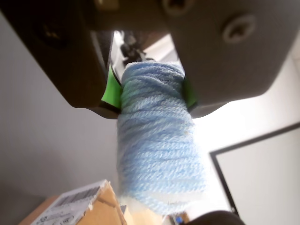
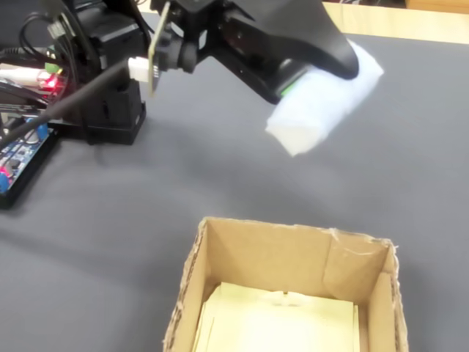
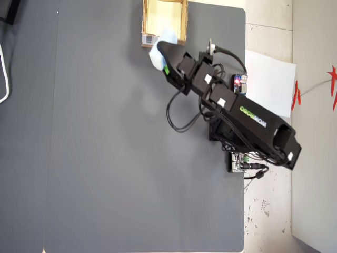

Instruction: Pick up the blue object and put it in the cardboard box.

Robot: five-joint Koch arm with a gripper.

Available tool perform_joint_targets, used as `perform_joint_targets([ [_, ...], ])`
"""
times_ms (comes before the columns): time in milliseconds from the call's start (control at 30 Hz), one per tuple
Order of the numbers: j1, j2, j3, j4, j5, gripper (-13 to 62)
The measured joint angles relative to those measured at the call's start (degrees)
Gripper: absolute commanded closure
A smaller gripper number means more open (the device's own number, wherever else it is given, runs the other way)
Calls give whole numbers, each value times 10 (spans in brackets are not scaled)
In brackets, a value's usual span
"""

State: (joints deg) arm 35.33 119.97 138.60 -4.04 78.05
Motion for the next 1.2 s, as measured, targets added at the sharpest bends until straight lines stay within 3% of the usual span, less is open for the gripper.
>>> perform_joint_targets([
  [433,151,-197,-174,91,-32,382],
  [567,164,-222,-201,120,-33,266],
  [700,168,-227,-206,137,-33,191],
  [1200,106,-188,-180,109,39,160],
])
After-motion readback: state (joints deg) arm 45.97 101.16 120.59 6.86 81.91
